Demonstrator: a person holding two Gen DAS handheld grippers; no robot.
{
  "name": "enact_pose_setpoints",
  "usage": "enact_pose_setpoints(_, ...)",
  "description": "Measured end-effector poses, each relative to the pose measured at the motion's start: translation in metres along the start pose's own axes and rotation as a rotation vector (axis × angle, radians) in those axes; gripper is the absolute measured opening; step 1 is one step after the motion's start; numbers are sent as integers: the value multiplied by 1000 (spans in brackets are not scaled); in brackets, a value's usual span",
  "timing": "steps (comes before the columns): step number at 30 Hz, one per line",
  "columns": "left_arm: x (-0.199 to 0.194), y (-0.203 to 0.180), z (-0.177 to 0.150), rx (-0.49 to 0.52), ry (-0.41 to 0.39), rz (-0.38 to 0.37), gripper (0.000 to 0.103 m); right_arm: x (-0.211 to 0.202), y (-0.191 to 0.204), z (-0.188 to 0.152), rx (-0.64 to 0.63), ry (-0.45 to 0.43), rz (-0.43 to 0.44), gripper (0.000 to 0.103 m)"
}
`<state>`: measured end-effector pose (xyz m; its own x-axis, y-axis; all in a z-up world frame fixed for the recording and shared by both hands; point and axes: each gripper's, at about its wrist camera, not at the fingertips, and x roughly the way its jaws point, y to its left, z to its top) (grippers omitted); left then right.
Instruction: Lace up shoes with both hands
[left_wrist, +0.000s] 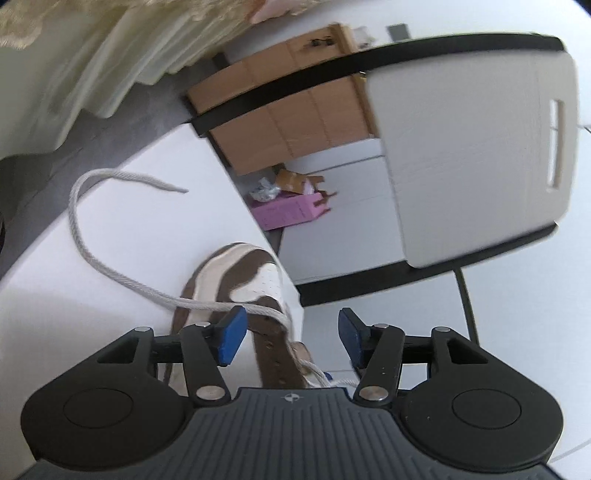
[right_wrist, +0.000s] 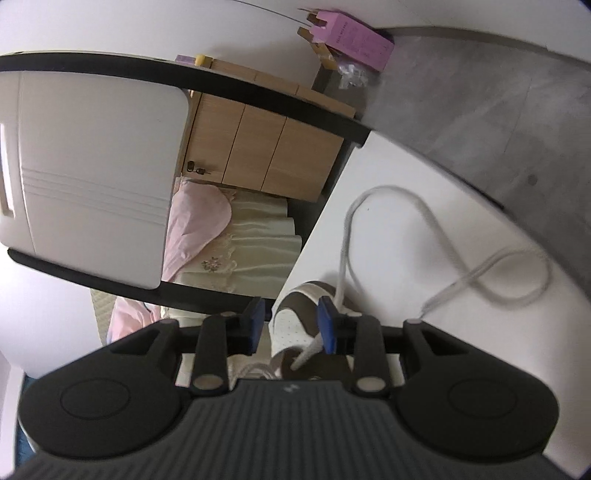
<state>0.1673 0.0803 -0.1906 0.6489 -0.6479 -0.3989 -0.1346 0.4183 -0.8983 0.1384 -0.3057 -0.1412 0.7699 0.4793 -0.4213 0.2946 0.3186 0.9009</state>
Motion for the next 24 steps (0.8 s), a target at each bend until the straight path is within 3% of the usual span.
enact_pose_setpoints(3,5,7,2,-26,7,18,59,11,1,-2,16,15,-8,44)
enact_pose_setpoints(13,19,38,8,-226,-27,8,57,44,-8,-3,3,12,-129,44)
enact_pose_setpoints(15,21,38,9,-228,-32,11,57,53,-12,-1,8,16,-142,44)
enact_pose_setpoints(18,24,35,10,-203,-41,32,48,64,-16,-2,1,28,-164,44)
enact_pose_setpoints(21,25,35,11,-195,-41,39,32,71,-17,-3,-31,22,-173,44)
enact_pose_setpoints(23,25,33,11,-173,-40,63,20,74,-17,-3,-53,8,-173,39)
enact_pose_setpoints(24,26,32,11,-161,-40,76,20,74,-16,-3,-70,-2,-173,27)
